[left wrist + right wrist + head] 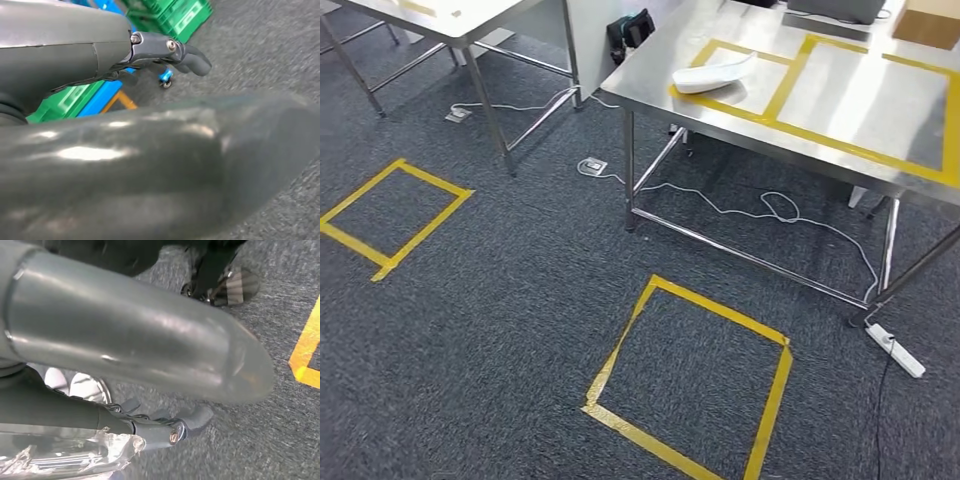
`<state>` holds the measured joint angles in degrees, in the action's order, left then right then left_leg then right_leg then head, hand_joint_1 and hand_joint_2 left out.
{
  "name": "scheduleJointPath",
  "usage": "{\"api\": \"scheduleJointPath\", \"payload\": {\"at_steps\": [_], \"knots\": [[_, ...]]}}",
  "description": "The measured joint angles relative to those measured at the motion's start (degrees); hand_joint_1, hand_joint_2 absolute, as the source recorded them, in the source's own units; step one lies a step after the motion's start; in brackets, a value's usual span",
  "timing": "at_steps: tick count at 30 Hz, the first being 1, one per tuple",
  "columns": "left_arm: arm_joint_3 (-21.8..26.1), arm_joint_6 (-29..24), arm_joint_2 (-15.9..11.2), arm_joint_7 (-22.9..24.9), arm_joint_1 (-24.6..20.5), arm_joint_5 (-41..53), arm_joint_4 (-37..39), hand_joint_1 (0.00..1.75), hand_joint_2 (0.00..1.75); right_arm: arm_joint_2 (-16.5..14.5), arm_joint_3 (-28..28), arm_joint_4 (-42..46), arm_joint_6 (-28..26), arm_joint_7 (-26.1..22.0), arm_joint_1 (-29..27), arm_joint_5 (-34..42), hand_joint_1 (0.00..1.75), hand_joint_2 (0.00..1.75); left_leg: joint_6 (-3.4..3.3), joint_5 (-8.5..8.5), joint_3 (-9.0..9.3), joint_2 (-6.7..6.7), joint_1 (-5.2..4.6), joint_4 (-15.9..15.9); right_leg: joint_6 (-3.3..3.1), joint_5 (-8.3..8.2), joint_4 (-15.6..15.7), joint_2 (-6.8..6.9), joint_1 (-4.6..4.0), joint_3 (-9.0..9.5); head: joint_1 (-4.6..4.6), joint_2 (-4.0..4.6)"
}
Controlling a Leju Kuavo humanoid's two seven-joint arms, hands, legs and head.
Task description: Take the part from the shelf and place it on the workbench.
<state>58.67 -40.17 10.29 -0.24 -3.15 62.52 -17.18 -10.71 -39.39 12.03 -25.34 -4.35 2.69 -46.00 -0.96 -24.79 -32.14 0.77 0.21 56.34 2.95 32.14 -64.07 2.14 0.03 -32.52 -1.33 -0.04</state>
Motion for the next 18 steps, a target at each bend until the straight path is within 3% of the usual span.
{"api": "scheduleJointPath", "payload": {"at_steps": [2, 3, 4, 6, 7, 9, 10, 11, 12, 14, 16, 18], "knots": [[0.11, 0.00, 0.15, -0.32, -0.15, 0.94, 0.00, 0.00, 0.00, 0.00, 0.00, -0.01, -0.44, 0.66, -0.22, -0.35, 0.00, 0.00, -0.35, 0.27, -0.37, -1.55, -0.05, 0.02, 0.02, 3.30, -7.65, -1.64, 0.03, -3.47, 0.10, 0.00], [0.22, 0.00, 0.20, -0.42, -0.15, 1.37, 0.00, 0.00, 0.00, 0.00, 0.00, -0.01, -0.52, 0.85, -0.30, -0.44, 0.00, 0.00, -0.37, 0.39, -0.48, -2.42, -0.07, 0.03, -0.03, 3.61, -9.63, -1.87, 0.02, -4.47, 0.14, 0.00], [0.35, 0.00, 0.21, -0.49, -0.12, 1.70, 0.01, 0.00, 0.00, 0.01, 0.00, -0.01, -0.54, 0.93, -0.35, -0.47, 0.00, 0.00, -0.31, 0.51, -0.54, -3.28, -0.07, 0.04, -0.12, 2.77, -9.42, -2.02, 0.04, -4.46, 0.15, 0.00], [0.56, 0.00, 0.22, -0.72, -0.10, 2.19, 0.08, 0.00, 0.00, 0.04, 0.00, -0.01, -0.51, 0.95, -0.32, -0.49, 0.00, 0.00, -0.01, 0.74, -0.56, -4.98, -0.01, 0.08, -0.32, -1.30, -2.78, -3.23, 0.22, -1.38, 0.15, 0.00], [0.61, 0.00, 0.23, -0.88, -0.17, 2.45, 0.13, 0.00, 0.00, 0.06, 0.00, -0.01, -0.48, 0.93, -0.29, -0.49, 0.00, 0.00, 0.23, 0.86, -0.66, -5.74, -0.05, 0.17, -0.35, -2.82, 1.33, -5.00, 0.46, 0.49, 0.15, 0.00], [0.62, 0.00, 0.25, -1.09, -0.36, 2.90, 0.24, 0.00, 0.00, 0.07, 0.01, -0.01, -0.39, 0.86, -0.22, -0.51, 0.00, 0.00, 0.86, 1.20, -1.08, -7.12, 0.00, 0.25, -0.38, -4.02, 6.08, -7.63, 0.75, 2.60, 0.11, 0.00], [0.66, 0.00, 0.25, -1.12, -0.39, 3.13, 0.32, 0.00, 0.00, 0.07, 0.01, -0.01, -0.36, 0.83, -0.18, -0.54, 0.00, 0.00, 1.27, 1.45, -1.37, -7.77, 0.09, 0.20, -0.48, -3.86, 6.48, -7.99, 0.72, 2.79, 0.10, 0.00], [0.72, 0.00, 0.24, -1.13, -0.35, 3.28, 0.41, 0.00, 0.00, 0.08, 0.01, -0.01, -0.33, 0.81, -0.15, -0.59, 0.00, 0.00, 1.70, 1.74, -1.66, -8.45, 0.28, 0.08, -0.76, -4.06, 6.45, -7.27, 0.60, 2.82, 0.08, 0.00], [0.80, 0.00, 0.22, -1.13, -0.26, 3.37, 0.51, 0.00, 0.00, 0.08, 0.00, -0.01, -0.32, 0.79, -0.09, -0.63, 0.00, 0.00, 2.04, 1.84, -1.91, -8.42, 0.40, 0.12, -1.16, -4.31, 6.53, -6.51, 0.54, 2.89, 0.11, 0.00], [0.93, 0.00, 0.18, -1.13, -0.23, 3.45, 0.68, 0.00, 0.00, 0.09, 0.00, -0.01, -0.31, 0.76, -0.08, -0.71, 0.00, 0.00, 2.52, 0.07, -3.34, -5.89, 0.32, 2.66, -1.92, -4.84, 6.85, -4.82, 0.56, 2.86, -0.21, 0.00], [0.97, 0.00, 0.20, -1.24, -0.47, 3.46, 0.83, 0.00, 0.00, 0.11, -0.01, -0.01, -0.30, 0.74, -0.26, -0.73, 0.00, 0.00, 2.84, -4.08, -6.56, -2.54, 0.21, 9.70, -2.30, -5.04, 6.98, -2.92, 0.43, 2.65, -0.55, 0.00], [0.98, 0.00, 0.22, -1.78, -0.58, 3.46, 1.07, 0.00, 0.00, 0.15, -0.02, -0.01, -0.30, 0.76, -0.45, -0.73, 0.00, 0.00, 3.11, -6.63, -9.22, -1.60, 0.32, 16.08, -2.36, -5.05, 6.96, -0.94, 0.29, 2.41, -0.59, 0.00]]}}
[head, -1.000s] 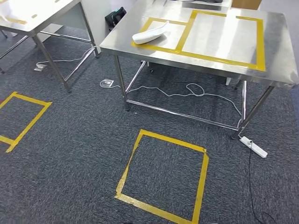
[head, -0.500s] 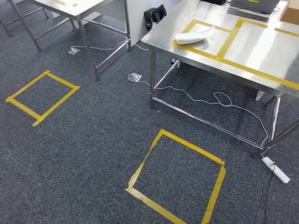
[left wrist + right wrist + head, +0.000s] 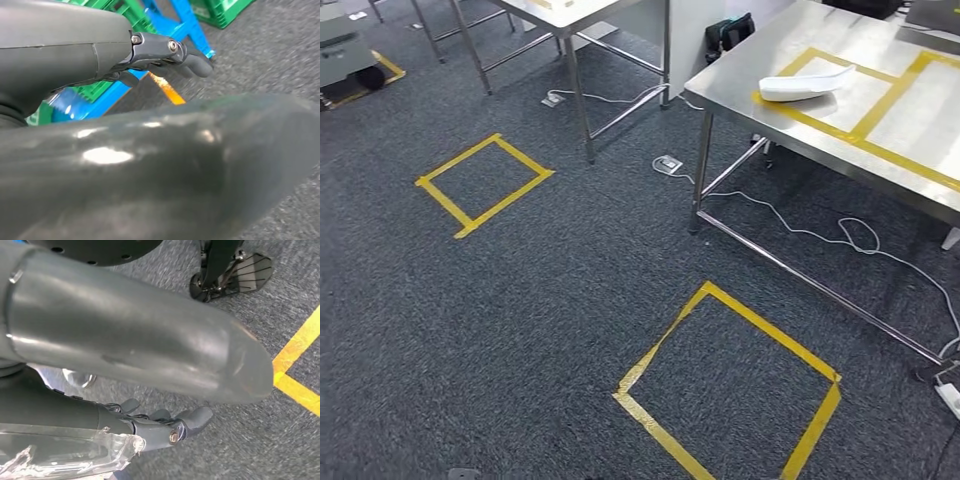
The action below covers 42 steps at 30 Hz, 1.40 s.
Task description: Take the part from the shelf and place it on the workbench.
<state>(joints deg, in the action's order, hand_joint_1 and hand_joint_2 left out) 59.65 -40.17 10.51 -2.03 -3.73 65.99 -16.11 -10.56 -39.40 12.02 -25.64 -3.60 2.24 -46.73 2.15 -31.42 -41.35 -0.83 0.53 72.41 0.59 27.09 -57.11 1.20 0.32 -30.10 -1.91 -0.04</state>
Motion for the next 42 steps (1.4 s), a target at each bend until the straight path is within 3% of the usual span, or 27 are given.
{"api": "scheduleJointPath", "payload": {"at_steps": [1, 2, 3, 4, 6, 7, 9, 11, 13, 15, 16, 17, 18, 20, 22, 24, 26, 28, 30, 31, 32, 33, 35, 37, 39, 40, 42], "knots": [[0.01, 0.00, -0.01, -0.39, 0.04, -0.01, 0.12, 0.00, 0.00, 0.02, -0.01, 0.00, 0.00, 0.01, -0.01, 0.00, 0.00, 0.00, 0.07, 0.25, 0.03, 0.15, 0.05, 0.55, 0.00, 0.00, -0.01, 0.90, -0.02, -0.05, 0.00, 0.00], [0.01, 0.00, -0.04, -0.75, 0.09, -0.01, 0.21, 0.00, 0.00, 0.02, -0.01, 0.00, 0.00, 0.01, 0.04, -0.01, 0.00, 0.00, 0.09, 1.50, 1.28, 0.43, 0.07, -1.24, 0.03, 0.01, -0.01, 1.75, -0.01, -0.05, -0.01, 0.00], [0.02, 0.03, -0.09, -0.98, 0.10, -0.02, 0.27, 0.00, 0.00, 0.02, -0.01, 0.00, 0.01, 0.02, 0.10, -0.06, 0.00, 0.00, 0.07, 3.27, 3.52, 1.27, 0.07, -4.84, 0.13, 0.04, -0.02, 2.54, 0.01, 0.02, -0.02, 0.00], [0.02, 0.09, -0.10, -1.11, 0.02, -0.02, 0.37, 0.00, 0.00, 0.05, 0.01, 0.01, 0.01, 0.06, 0.16, -0.21, 0.00, 0.00, 0.09, 4.67, 5.98, 3.04, -0.02, -9.06, 0.33, 0.14, -0.08, 3.26, -0.14, 0.10, -0.05, 0.00], [0.02, 0.32, -0.09, -1.16, -0.33, -0.02, 0.61, 0.00, 0.00, 0.13, 0.06, 0.01, 0.03, 0.24, 0.23, -0.66, 0.00, 0.00, -0.54, 6.00, 9.11, 5.53, -0.23, -14.75, 0.93, 0.48, -0.26, 4.50, -0.57, 0.01, 0.00, 0.00], [0.03, 0.43, -0.08, -1.16, -0.42, -0.02, 0.76, 0.00, 0.00, 0.17, 0.10, 0.01, 0.04, 0.33, 0.25, -0.85, 0.00, 0.00, -0.94, 5.88, 9.43, 5.84, -0.38, -15.61, 1.20, 0.65, -0.28, 5.10, -0.78, 0.02, 0.08, 0.00], [0.07, 0.69, -0.15, -1.23, -0.34, -0.05, 0.98, 0.00, 0.00, 0.21, 0.16, 0.00, 0.05, 0.42, 0.39, -1.02, 0.00, 0.00, -1.88, 5.98, 9.24, 4.32, -0.43, -15.73, 1.72, 0.93, -0.25, 5.86, -0.65, 0.40, 0.30, 0.00], [0.13, 1.11, -0.24, -1.57, -0.24, -0.18, 1.12, 0.00, 0.00, 0.22, 0.20, 0.00, 0.07, 0.46, 0.52, -1.09, 0.00, 0.00, -2.65, 6.29, 9.11, 3.01, -0.32, -15.85, 2.31, 2.50, -2.16, 3.45, -0.33, -0.05, 0.41, 0.00], [0.18, 1.50, -0.23, -2.11, -0.40, -0.27, 1.25, 0.00, 0.00, 0.22, 0.21, 0.00, 0.08, 0.57, 0.40, -1.17, 0.00, 0.00, -3.21, 6.57, 8.90, 1.58, -0.24, -15.88, 2.59, 6.26, -8.83, -0.09, -0.24, -2.89, 0.58, 0.00], [0.20, 1.68, -0.21, -2.48, -0.49, -0.17, 1.44, 0.00, 0.00, 0.26, 0.21, 0.00, 0.09, 0.81, 0.16, -1.28, 0.00, 0.00, -3.44, 6.71, 8.69, -0.09, -0.32, -15.86, 2.48, 9.13, -16.09, -1.10, -0.28, -6.31, 0.68, 0.00], [0.20, 1.71, -0.20, -2.57, -0.44, -0.10, 1.53, 0.00, 0.00, 0.28, 0.21, 0.00, 0.13, 0.93, 0.07, -1.31, 0.00, 0.00, -3.45, 6.77, 8.64, -0.95, -0.36, -15.84, 2.33, 8.93, -17.15, -1.14, -0.30, -6.96, 0.75, 0.00], [0.20, 1.73, -0.20, -2.64, -0.37, -0.03, 1.61, 0.00, 0.00, 0.30, 0.21, 0.00, 0.16, 1.00, 0.03, -1.32, 0.00, 0.00, -3.40, 6.84, 8.64, -1.83, -0.38, -15.83, 2.12, 7.51, -15.64, -1.28, -0.30, -6.42, 0.77, 0.00], [0.20, 1.73, -0.19, -2.70, -0.33, 0.00, 1.67, 0.00, 0.00, 0.32, 0.21, 0.00, 0.20, 1.03, 0.02, -1.32, 0.00, 0.00, -3.30, 6.92, 8.67, -2.71, -0.39, -15.82, 1.88, 5.29, -12.11, -1.79, -0.29, -4.87, 0.77, 0.00], [0.20, 1.73, -0.10, -2.78, -0.36, 0.02, 1.77, 0.00, 0.00, 0.45, 0.21, 0.00, 0.26, 1.04, 0.07, -1.31, 0.00, 0.00, -2.94, 7.12, 8.58, -4.29, -0.34, -15.75, 1.50, 1.86, -3.88, -4.60, -0.17, -1.15, 0.73, 0.00], [0.20, 1.73, -0.04, -2.80, -0.40, 0.04, 1.83, 0.00, 0.00, 0.60, 0.22, 0.00, 0.28, 1.04, 0.11, -1.31, 0.00, 0.00, -2.29, 7.44, 8.25, -5.46, -0.12, -15.80, 1.35, 1.14, -0.34, -6.42, -0.25, 0.33, 0.67, 0.00], [0.21, 1.74, -0.04, -2.80, -0.29, 0.06, 1.93, 0.00, 0.00, 0.72, 0.22, 0.00, 0.28, 1.04, 0.16, -1.31, 0.00, 0.00, -1.45, 7.91, 7.96, -6.50, 0.27, -16.16, 0.90, 0.73, 0.23, -5.38, -0.52, 0.76, 0.65, 0.00], [0.23, 1.73, -0.05, -2.80, -0.18, 0.07, 2.04, 0.00, 0.00, 0.79, 0.21, 0.00, 0.28, 1.03, 0.24, -1.31, 0.00, 0.00, -0.95, 7.11, 7.20, -4.69, 0.27, -15.15, 0.16, -0.06, 1.22, -3.90, -0.50, 1.36, 0.59, 0.00], [0.24, 1.73, -0.06, -2.80, -0.27, 0.07, 2.10, 0.00, 0.00, 0.79, 0.21, 0.00, 0.28, 1.03, 0.18, -1.31, 0.00, 0.00, -0.68, 3.70, 4.62, -1.27, 0.08, -9.90, -0.23, -0.55, 1.84, -2.16, -0.38, 1.43, 0.43, 0.00], [0.24, 1.74, -0.03, -2.80, -0.37, 0.07, 2.19, 0.00, 0.00, 0.80, 0.21, 0.00, 0.28, 1.04, -0.04, -1.31, 0.00, 0.00, -0.25, 0.42, 1.35, -0.05, 0.27, -2.89, -0.27, -0.57, 1.87, -0.27, -0.37, 1.28, 0.35, 0.00], [0.24, 1.74, -0.03, -2.81, -0.35, 0.07, 2.22, 0.00, 0.00, 0.80, 0.21, 0.00, 0.28, 1.04, -0.11, -1.31, 0.00, 0.00, -0.01, 0.17, 0.65, 0.12, 0.46, -1.18, -0.20, -0.52, 1.85, 0.66, -0.34, 1.23, 0.36, 0.00], [0.24, 1.75, -0.04, -2.81, -0.30, 0.07, 2.25, 0.00, 0.00, 0.81, 0.21, 0.00, 0.30, 1.04, -0.13, -1.31, 0.00, 0.00, 0.25, 1.03, 1.06, 0.30, 0.68, -1.63, -0.08, -0.47, 1.82, 1.51, -0.26, 1.21, 0.33, 0.00], [0.24, 1.75, -0.08, -2.81, -0.26, 0.07, 2.27, 0.00, 0.00, 0.81, 0.21, 0.00, 0.32, 1.04, -0.11, -1.31, 0.00, 0.00, 0.53, 2.71, 2.62, 0.76, 0.92, -4.21, 0.16, -0.38, 1.77, 2.29, -0.12, 1.25, 0.36, 0.00], [0.24, 1.76, 0.00, -2.81, -0.33, 0.07, 2.32, 0.00, 0.00, 0.91, 0.21, 0.02, 0.37, 1.04, -0.06, -1.31, 0.00, 0.00, 1.17, 5.75, 6.88, 3.35, 1.25, -11.57, 1.01, 0.15, 1.24, 3.58, -0.03, 1.12, 0.20, 0.00], [0.25, 1.77, 0.19, -2.82, -0.54, 0.08, 2.40, 0.00, 0.00, 1.08, 0.21, 0.04, 0.37, 1.04, 0.03, -1.31, 0.00, 0.00, 0.76, 6.37, 8.90, 4.85, 1.16, -15.25, 1.76, 0.98, 0.60, 4.55, -0.17, 0.93, 0.50, 0.00], [0.26, 1.77, 0.21, -2.83, -0.55, 0.09, 2.45, 0.00, 0.00, 1.16, 0.21, 0.04, 0.37, 1.04, 0.19, -1.31, 0.00, 0.00, -0.47, 6.10, 8.79, 3.69, 0.76, -15.35, 2.11, 1.44, 0.61, 5.55, 0.00, 1.28, 1.05, 0.00], [0.26, 1.77, 0.18, -2.83, -0.47, 0.09, 2.45, 0.00, 0.00, 1.16, 0.21, 0.04, 0.37, 1.04, 0.31, -1.31, 0.00, 0.00, -0.95, 6.14, 8.75, 3.10, 0.64, -15.38, 2.34, 1.77, 0.48, 5.19, 0.23, 1.44, 1.14, 0.00], [0.27, 1.76, 0.10, -2.83, -0.44, 0.07, 2.45, 0.00, 0.00, 1.16, 0.21, 0.04, 0.37, 1.04, 0.42, -1.31, 0.00, 0.00, -1.87, 6.40, 8.65, 1.87, 0.50, -15.45, 2.67, 4.15, -2.65, 2.47, 0.56, 0.33, 1.24, 0.00]]}}
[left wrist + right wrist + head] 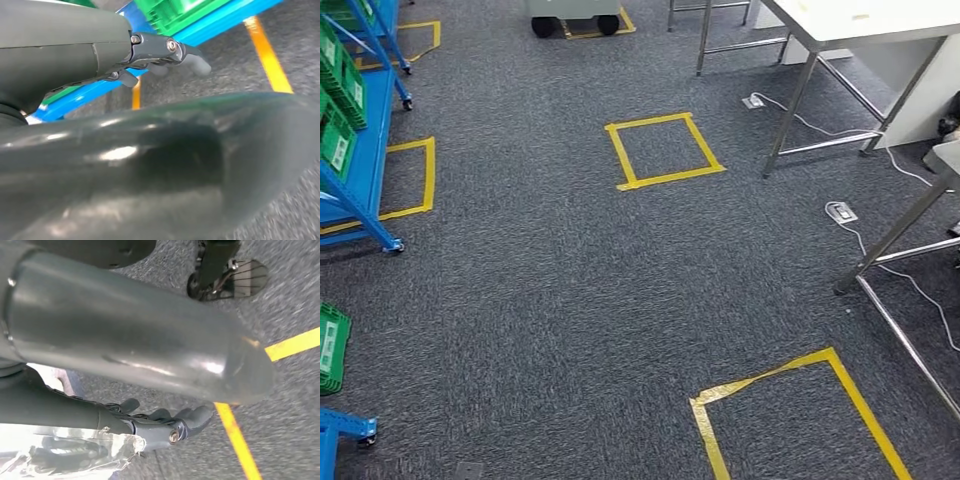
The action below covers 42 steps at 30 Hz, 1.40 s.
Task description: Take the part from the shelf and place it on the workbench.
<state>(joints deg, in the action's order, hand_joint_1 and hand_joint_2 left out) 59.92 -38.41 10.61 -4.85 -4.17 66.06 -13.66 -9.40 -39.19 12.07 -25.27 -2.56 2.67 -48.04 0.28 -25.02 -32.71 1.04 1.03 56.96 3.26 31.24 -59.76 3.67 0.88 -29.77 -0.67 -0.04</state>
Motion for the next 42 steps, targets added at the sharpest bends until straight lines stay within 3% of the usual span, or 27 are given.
{"api": "scheduleJointPath", "payload": {"at_steps": [1, 3, 4, 5, 7, 9, 11, 13, 15, 17, 19, 20, 21, 22, 24, 25, 26, 28, 30, 32, 34, 35, 36, 37, 39, 41, 42], "knots": [[0.01, -0.01, -0.02, 0.00, -0.04, -0.01, 0.00, 0.00, 0.00, 0.00, 0.00, -0.01, 0.00, 0.00, -0.03, 0.00, 0.00, 0.00, -0.37, 0.10, -0.06, -0.56, -0.06, -0.03, 0.03, 2.01, -3.36, -1.81, 0.02, -1.49, 0.06, 0.00], [0.01, -0.01, -0.06, 0.00, -0.12, -0.01, 0.00, 0.00, 0.00, 0.00, 0.00, -0.02, 0.00, 0.01, -0.26, 0.00, 0.00, 0.00, -0.83, 0.20, -0.20, -2.03, -0.37, -0.02, -0.28, 5.78, -11.89, -3.28, -0.14, -5.71, 0.12, 0.00], [0.01, -0.01, -0.08, 0.00, -0.11, -0.01, 0.00, 0.00, 0.00, 0.00, 0.00, -0.03, 0.00, 0.01, -0.37, 0.00, 0.00, 0.00, -0.92, 0.23, -0.23, -2.86, -0.52, -0.01, -0.50, 6.30, -14.49, -3.44, -0.23, -7.22, 0.14, 0.00], [0.01, -0.01, -0.11, 0.00, -0.07, -0.01, 0.00, 0.00, 0.00, 0.00, 0.00, -0.04, 0.00, 0.01, -0.45, 0.00, 0.00, 0.00, -0.95, 0.25, -0.23, -3.79, -0.64, 0.00, -0.79, 5.60, -14.93, -3.57, -0.32, -7.81, 0.15, 0.00], [0.01, -0.01, -0.15, 0.00, -0.04, -0.01, 0.00, 0.00, 0.00, 0.00, 0.00, -0.04, 0.00, 0.01, -0.46, 0.00, 0.00, 0.00, -0.92, 0.28, -0.12, -5.59, -0.70, 0.01, -1.38, 1.24, -8.77, -4.72, -0.42, -5.49, 0.15, 0.00], [0.01, 0.00, -0.14, 0.00, -0.08, -0.01, 0.00, 0.00, 0.00, 0.00, 0.01, -0.04, 0.00, 0.00, -0.45, 0.00, 0.00, 0.00, -0.63, 0.36, -0.18, -7.17, -0.73, 0.11, -1.55, -2.43, -0.91, -7.84, -0.33, -2.24, 0.15, 0.00], [0.01, 0.01, -0.14, 0.00, -0.01, -0.01, 0.00, 0.00, 0.00, 0.00, 0.01, -0.04, 0.00, 0.01, -0.36, 0.00, 0.00, 0.00, 0.00, 0.61, -0.52, -8.38, -0.58, 0.08, -1.36, -3.40, 1.83, -9.24, -0.43, -0.93, 0.11, 0.00], [0.02, 0.01, -0.15, 0.00, 0.17, -0.01, 0.00, 0.00, 0.00, 0.00, 0.01, -0.04, 0.00, 0.01, -0.23, 0.00, 0.00, 0.00, 0.73, 0.86, -0.89, -8.83, -0.32, -0.04, -1.65, -3.83, 2.05, -7.81, -0.62, -0.66, 0.07, 0.00], [0.03, -0.01, -0.16, 0.00, 0.20, -0.01, 0.00, 0.00, 0.00, 0.00, 0.00, -0.04, 0.01, 0.00, -0.21, -0.01, 0.00, 0.00, 1.20, -0.58, -1.92, -6.17, -0.45, 1.79, -2.27, -4.31, 2.62, -6.27, -0.63, -0.57, -0.11, 0.00], [0.03, -0.02, -0.16, -0.21, 0.00, -0.09, 0.00, 0.00, 0.00, 0.00, 0.00, -0.04, 0.11, 0.04, -0.38, -0.10, 0.00, 0.00, 1.52, -4.39, -4.90, -2.81, -0.66, 8.22, -2.65, -4.41, 2.88, -4.41, -0.72, -0.56, -0.32, 0.00], [0.04, -0.03, -0.14, -0.57, -0.04, -0.30, 0.00, 0.00, 0.00, 0.00, 0.00, -0.04, 0.22, 0.16, -0.61, -0.26, 0.00, 0.00, 1.87, -7.17, -7.98, -1.92, -0.63, 15.13, -2.77, -4.33, 2.87, -2.39, -0.82, -0.65, -0.35, 0.00], [0.05, -0.03, -0.14, -0.72, 0.04, -0.43, 0.00, 0.00, 0.00, -0.03, 0.00, -0.05, 0.25, 0.22, -0.65, -0.33, 0.00, 0.00, 1.99, -7.04, -8.30, -1.77, -0.59, 16.17, -2.80, -4.30, 2.87, -1.45, -0.83, -0.67, -0.36, 0.00], [0.07, -0.03, -0.14, -0.82, 0.15, -0.52, 0.00, 0.00, 0.00, -0.07, 0.00, -0.05, 0.23, 0.25, -0.63, -0.40, 0.00, 0.00, 2.06, -5.78, -7.38, -1.54, -0.55, 14.73, -2.77, -4.28, 2.86, -0.63, -0.82, -0.65, -0.37, 0.00], [0.07, -0.04, -0.16, -0.91, 0.22, -0.60, 0.00, 0.00, 0.00, -0.12, 0.01, -0.05, 0.23, 0.26, -0.60, -0.48, 0.00, 0.00, 2.09, -3.88, -5.43, -0.88, -0.52, 11.34, -2.69, -4.22, 2.85, 0.14, -0.81, -0.58, -0.37, 0.00], [0.08, -0.06, -0.18, -1.06, 0.12, -0.62, 0.00, 0.00, 0.00, -0.22, 0.02, -0.05, 0.20, 0.27, -0.56, -0.62, 0.00, 0.00, 1.85, -0.97, -1.06, 2.16, -0.68, 3.47, -2.30, -3.93, 2.65, 1.45, -1.10, -0.45, -0.42, 0.00], [0.08, -0.07, -0.18, -1.13, 0.01, -0.62, 0.00, 0.00, 0.00, -0.25, 0.02, -0.06, 0.18, 0.28, -0.55, -0.67, 0.00, 0.00, 1.51, -0.41, 0.21, 3.26, -0.79, 1.04, -2.05, -3.75, 2.53, 2.03, -1.32, -0.44, -0.33, 0.00], [0.09, -0.09, -0.17, -1.21, -0.05, -0.62, 0.00, 0.00, 0.00, -0.26, 0.02, -0.05, 0.16, 0.31, -0.54, -0.73, 0.00, 0.00, 1.11, -0.39, 0.68, 3.76, -0.93, -0.03, -1.82, -3.59, 2.47, 2.63, -1.54, -0.30, -0.25, 0.00], [0.12, -0.12, -0.21, -1.34, 0.06, -0.62, 0.00, 0.00, 0.00, -0.27, 0.02, -0.05, 0.12, 0.43, -0.42, -0.90, 0.00, 0.00, 0.22, -0.34, 0.52, 2.34, -0.99, -0.27, -1.38, -3.32, 2.49, 3.68, -1.57, -0.06, -0.07, 0.00], [0.16, -0.16, -0.26, -1.46, 0.20, -0.62, 0.00, 0.00, 0.00, -0.28, 0.02, -0.05, 0.08, 0.55, -0.26, -1.08, 0.00, 0.00, -0.45, -0.09, 0.42, 0.96, -0.79, -0.39, -0.77, -1.86, 0.76, 1.66, -1.24, -0.64, 0.08, 0.00], [0.18, -0.17, -0.24, -1.52, 0.10, -0.61, 0.00, 0.00, 0.00, -0.28, 0.02, -0.06, 0.05, 0.67, -0.28, -1.15, 0.00, 0.00, -0.98, 0.14, 0.24, -0.43, -0.62, -0.43, -0.30, 1.82, -5.92, -2.03, -0.99, -3.58, 0.29, 0.00], [0.19, -0.17, -0.23, -1.54, 0.02, -0.60, 0.00, 0.00, 0.00, -0.28, 0.02, -0.07, 0.04, 0.78, -0.50, -1.17, 0.00, 0.00, -1.28, 0.26, 0.03, -2.02, -0.62, -0.42, -0.21, 4.91, -13.70, -3.36, -0.94, -7.28, 0.34, 0.00], [0.19, -0.17, -0.25, -1.54, 0.07, -0.60, 0.00, 0.00, 0.00, -0.28, 0.02, -0.08, 0.04, 0.81, -0.60, -1.18, 0.00, 0.00, -1.29, 0.32, -0.01, -2.90, -0.62, -0.41, -0.26, 4.96, -15.21, -3.47, -0.92, -8.13, 0.37, 0.00], [0.19, -0.17, -0.27, -1.54, 0.14, -0.60, 0.00, 0.00, 0.00, -0.28, 0.02, -0.08, 0.04, 0.84, -0.64, -1.19, 0.00, 0.00, -1.23, 0.38, 0.00, -3.78, -0.60, -0.40, -0.33, 3.83, -14.33, -3.58, -0.87, -7.85, 0.35, 0.00], [0.19, -0.17, -0.28, -1.53, 0.19, -0.60, 0.00, 0.00, 0.00, -0.28, 0.02, -0.09, 0.04, 0.85, -0.64, -1.19, 0.00, 0.00, -1.12, 0.46, 0.03, -4.69, -0.55, -0.38, -0.42, 1.82, -11.25, -3.96, -0.78, -6.49, 0.35, 0.00], [0.19, -0.18, -0.27, -1.54, 0.14, -0.60, 0.00, 0.00, 0.00, -0.31, 0.03, -0.11, 0.04, 0.85, -0.60, -1.20, 0.00, 0.00, -0.68, 0.61, -0.09, -6.39, -0.51, -0.22, -0.43, -1.87, -2.73, -7.07, -0.26, -2.62, 0.36, 0.00], [0.19, -0.19, -0.27, -1.54, 0.05, -0.60, 0.00, 0.00, 0.00, -0.37, 0.03, -0.15, 0.04, 0.86, -0.59, -1.20, 0.00, 0.00, 0.05, 0.91, -0.57, -7.84, -0.45, -0.18, -0.49, -2.91, 1.61, -9.74, 0.05, -0.63, 0.37, 0.00], [0.19, -0.19, -0.28, -1.54, 0.09, -0.60, 0.00, 0.00, 0.00, -0.40, 0.03, -0.18, 0.02, 0.86, -0.58, -1.20, 0.00, 0.00, 0.52, 1.16, -0.87, -8.55, -0.36, -0.25, -0.70, -2.83, 1.84, -9.79, -0.02, -0.49, 0.35, 0.00]]}}
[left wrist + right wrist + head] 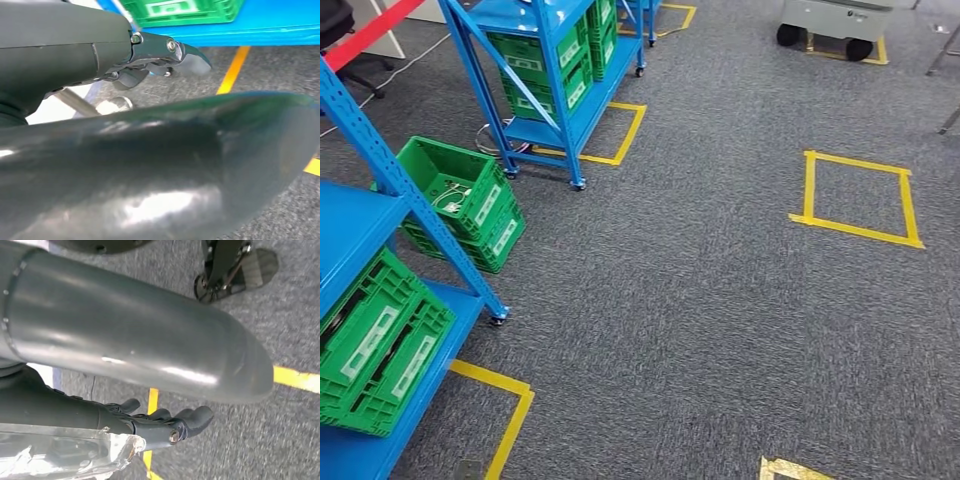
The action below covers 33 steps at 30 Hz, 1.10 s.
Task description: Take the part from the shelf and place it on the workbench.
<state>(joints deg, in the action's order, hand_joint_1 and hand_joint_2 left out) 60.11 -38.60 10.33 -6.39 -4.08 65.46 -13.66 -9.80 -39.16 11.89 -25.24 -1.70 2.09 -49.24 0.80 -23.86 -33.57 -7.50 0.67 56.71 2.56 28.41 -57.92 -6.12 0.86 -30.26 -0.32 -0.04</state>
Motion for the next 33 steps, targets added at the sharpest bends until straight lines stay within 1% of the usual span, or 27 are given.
{"api": "scheduleJointPath", "payload": {"at_steps": [1, 2, 3, 5, 6, 7, 8, 9, 10, 12, 13, 14, 15, 16, 17, 19, 21, 22, 23, 24, 25, 26, 27, 29, 30, 32, 33], "knots": [[0.01, 0.00, -0.03, 0.00, 0.12, 0.00, 0.00, 0.00, 0.00, -0.02, -0.01, 0.00, -0.02, 0.00, 0.02, -0.01, 0.00, 0.00, 0.45, 0.28, -0.23, -0.71, 0.17, -0.18, -0.36, -0.17, -0.04, 0.78, -0.10, 0.02, 0.02, 0.00], [0.01, -0.01, -0.05, 0.00, 0.25, 0.00, 0.00, 0.00, 0.00, -0.03, -0.01, 0.00, -0.03, 0.00, 0.04, -0.02, 0.00, 0.00, 0.80, 0.23, -0.50, -0.29, 0.16, -0.04, -0.78, -0.38, 0.09, 1.58, -0.15, 0.14, -0.03, 0.00], [0.02, -0.01, -0.06, 0.00, 0.32, 0.00, 0.00, 0.00, 0.00, -0.04, -0.01, 0.00, -0.04, -0.01, 0.03, -0.02, 0.00, 0.00, 1.06, -0.46, -1.03, 0.96, 0.06, 0.87, -1.18, -0.61, 0.30, 2.47, -0.16, 0.16, -0.26, 0.00], [0.02, -0.02, -0.05, 0.00, 0.20, 0.00, 0.00, 0.00, 0.00, -0.07, -0.01, 0.00, -0.04, -0.01, -0.08, -0.03, 0.00, 0.00, 1.29, -3.84, -3.49, 4.80, -0.27, 6.20, -1.74, -0.83, 0.57, 4.43, -0.32, 0.16, -0.71, 0.00], [0.02, -0.02, -0.03, -0.01, 0.11, 0.01, 0.01, 0.00, 0.00, -0.07, -0.01, 0.00, -0.04, -0.01, -0.18, -0.03, 0.00, 0.00, 1.35, -5.90, -5.27, 5.98, -0.31, 10.21, -1.89, -0.83, 0.60, 5.46, -0.49, 0.11, -0.88, 0.00], [0.02, -0.03, -0.01, -0.03, 0.08, 0.01, 0.01, 0.00, 0.00, -0.05, -0.01, 0.00, -0.04, -0.01, -0.26, -0.03, 0.00, 0.00, 1.40, -7.39, -6.80, 6.50, -0.31, 13.74, -1.96, -0.79, 0.60, 6.43, -0.64, 0.06, -0.88, 0.00], [0.02, -0.09, 0.01, -0.14, 0.12, 0.04, 0.02, 0.00, 0.00, -0.04, -0.01, 0.00, -0.04, -0.01, -0.26, -0.03, 0.00, 0.00, 1.39, -7.90, -7.56, 6.73, -0.31, 15.82, -2.02, -0.75, 0.60, 7.37, -0.75, 0.04, -0.88, 0.00], [0.02, -0.22, 0.02, -0.36, 0.20, 0.16, 0.02, 0.00, 0.00, -0.02, -0.01, 0.00, -0.04, -0.01, -0.18, -0.03, 0.00, 0.00, 1.34, -7.28, -7.22, 6.85, -0.31, 15.69, -2.06, -0.72, 0.59, 8.22, -0.82, 0.07, -0.88, 0.00], [0.02, -0.40, 0.01, -0.65, 0.26, 0.33, 0.02, 0.00, 0.00, -0.02, -0.01, 0.00, -0.04, -0.01, -0.09, -0.04, 0.00, 0.00, 1.22, -5.76, -5.77, 7.13, -0.36, 13.36, -2.06, -0.69, 0.59, 8.97, -0.85, 0.14, -0.89, 0.00], [0.02, -0.75, -0.02, -1.23, 0.21, 0.79, 0.02, 0.00, 0.00, -0.02, -0.01, 0.00, -0.08, -0.01, 0.04, -0.10, 0.00, 0.00, 0.80, -2.41, -1.20, 9.40, -0.74, 5.41, -1.85, -0.48, 0.51, 10.36, -1.03, 0.39, -0.92, 0.00], [0.02, -0.85, -0.02, -1.40, 0.06, 0.95, 0.02, 0.00, 0.00, -0.02, -0.01, 0.00, -0.11, 0.00, 0.05, -0.17, 0.00, 0.00, 0.44, -1.49, 0.49, 10.54, -0.96, 2.24, -1.65, -0.33, 0.45, 10.98, -1.18, 0.45, -0.91, 0.00], [0.02, -0.91, -0.02, -1.52, -0.07, 1.05, 0.02, 0.00, 0.00, -0.02, -0.01, 0.00, -0.15, 0.01, 0.06, -0.26, 0.00, 0.00, 0.11, -1.16, 1.42, 11.33, -1.18, 0.32, -1.43, -0.20, 0.41, 11.58, -1.33, 0.51, -0.90, 0.00], [0.02, -0.95, -0.01, -1.58, -0.12, 1.13, 0.02, 0.00, 0.00, -0.02, -0.01, 0.00, -0.18, 0.05, 0.10, -0.34, 0.00, 0.00, -0.21, -1.24, 1.60, 11.40, -1.36, -0.40, -1.21, -0.11, 0.41, 12.18, -1.46, 0.57, -0.87, 0.00], [0.02, -0.98, -0.01, -1.62, -0.07, 1.15, 0.02, 0.00, 0.00, -0.02, -0.01, 0.01, -0.20, 0.11, 0.19, -0.43, 0.00, 0.00, -0.60, -1.14, 1.47, 10.70, -1.34, -0.46, -0.99, -0.08, 0.51, 12.76, -1.45, 0.72, -0.86, 0.00], [0.02, -1.00, -0.02, -1.63, 0.04, 1.16, 0.02, 0.00, 0.00, -0.02, -0.01, 0.01, -0.20, 0.16, 0.30, -0.51, 0.00, 0.00, -0.90, -1.02, 1.46, 10.10, -1.24, -0.59, -0.66, 0.12, 0.41, 12.68, -1.39, 0.78, -0.83, 0.00], [0.03, -1.08, -0.04, -1.62, 0.11, 1.17, 0.01, 0.00, 0.00, -0.02, -0.01, 0.02, -0.19, 0.23, 0.46, -0.63, 0.00, 0.00, -1.57, -0.73, 1.50, 8.91, -0.85, -0.84, 0.03, 1.88, -2.02, 10.30, -1.22, -0.13, -0.56, 0.00], [0.03, -1.14, 0.02, -1.51, -0.05, 1.17, 0.02, 0.00, 0.00, -0.01, 0.01, 0.02, -0.15, 0.23, 0.42, -0.68, 0.00, 0.00, -1.99, -0.55, 1.35, 7.63, -0.60, -0.88, 0.50, 5.52, -9.21, 7.23, -0.98, -3.45, -0.17, 0.00], [0.02, -1.14, 0.06, -1.37, -0.09, 1.18, 0.03, 0.00, 0.00, 0.00, 0.01, 0.01, -0.13, 0.23, 0.33, -0.69, 0.00, 0.00, -2.08, -0.50, 1.27, 6.89, -0.58, -0.87, 0.63, 7.07, -13.19, 6.64, -0.89, -5.41, -0.06, 0.00], [0.02, -1.13, 0.08, -1.18, -0.07, 1.17, 0.03, 0.00, 0.00, 0.01, 0.00, 0.01, -0.12, 0.24, 0.23, -0.70, 0.00, 0.00, -2.10, -0.45, 1.23, 6.10, -0.56, -0.86, 0.71, 7.69, -15.84, 6.41, -0.83, -6.81, -0.02, 0.00], [0.02, -1.12, 0.08, -0.99, -0.01, 1.17, 0.04, 0.00, 0.00, 0.02, -0.01, 0.01, -0.12, 0.25, 0.16, -0.72, 0.00, 0.00, -2.06, -0.40, 1.23, 5.29, -0.53, -0.84, 0.75, 7.11, -16.23, 6.34, -0.77, -7.19, 0.03, 0.00], [0.02, -1.10, 0.07, -0.86, 0.05, 1.16, 0.06, 0.00, 0.00, 0.03, -0.01, 0.01, -0.12, 0.26, 0.12, -0.74, 0.00, 0.00, -1.96, -0.34, 1.26, 4.45, -0.46, -0.82, 0.78, 5.50, -14.38, 6.18, -0.67, -6.51, 0.01, 0.00], [0.02, -1.08, 0.06, -0.79, 0.05, 1.16, 0.07, 0.00, 0.00, 0.04, -0.01, 0.01, -0.13, 0.27, 0.12, -0.78, 0.00, 0.00, -1.78, -0.29, 1.28, 3.60, -0.37, -0.78, 0.85, 3.19, -10.57, 5.52, -0.47, -4.83, 0.02, 0.00], [0.02, -1.07, 0.05, -0.76, 0.02, 1.16, 0.08, 0.00, 0.00, 0.04, -0.01, 0.01, -0.13, 0.28, 0.14, -0.81, 0.00, 0.00, -1.51, -0.24, 1.24, 2.82, -0.32, -0.70, 0.95, 1.42, -6.44, 4.03, -0.20, -2.97, 0.04, 0.00], [0.02, -1.04, 0.04, -0.86, -0.13, 1.15, 0.09, 0.00, 0.00, 0.04, 0.00, -0.03, -0.13, 0.31, 0.15, -0.86, 0.00, 0.00, -0.81, -0.09, 0.81, 1.39, -0.26, -0.42, 0.84, -0.20, -0.73, 1.41, 0.21, -0.35, 0.06, 0.00], [0.02, -1.04, 0.03, -0.95, -0.12, 1.14, 0.09, 0.00, 0.00, 0.04, 0.00, -0.05, -0.13, 0.33, 0.17, -0.88, 0.00, 0.00, -0.38, 0.11, 0.51, 0.76, -0.20, -0.39, 0.56, -0.06, -0.04, 0.89, 0.20, 0.01, 0.04, 0.00], [0.02, -1.05, -0.03, -1.10, 0.08, 1.07, 0.09, 0.00, 0.00, 0.06, -0.01, -0.07, -0.14, 0.34, 0.26, -0.92, 0.00, 0.00, 0.43, 0.50, -0.01, -0.23, 0.09, -0.47, -0.34, -0.31, 0.00, 2.11, 0.03, 0.12, 0.03, 0.00], [0.02, -1.05, -0.07, -1.14, 0.19, 1.04, 0.10, 0.00, 0.00, 0.06, -0.01, -0.07, -0.15, 0.34, 0.30, -0.96, 0.00, 0.00, 0.72, 0.17, -0.33, 0.46, 0.06, -0.02, -0.79, -0.50, 0.09, 2.79, 0.01, 0.14, -0.14, 0.00]]}}
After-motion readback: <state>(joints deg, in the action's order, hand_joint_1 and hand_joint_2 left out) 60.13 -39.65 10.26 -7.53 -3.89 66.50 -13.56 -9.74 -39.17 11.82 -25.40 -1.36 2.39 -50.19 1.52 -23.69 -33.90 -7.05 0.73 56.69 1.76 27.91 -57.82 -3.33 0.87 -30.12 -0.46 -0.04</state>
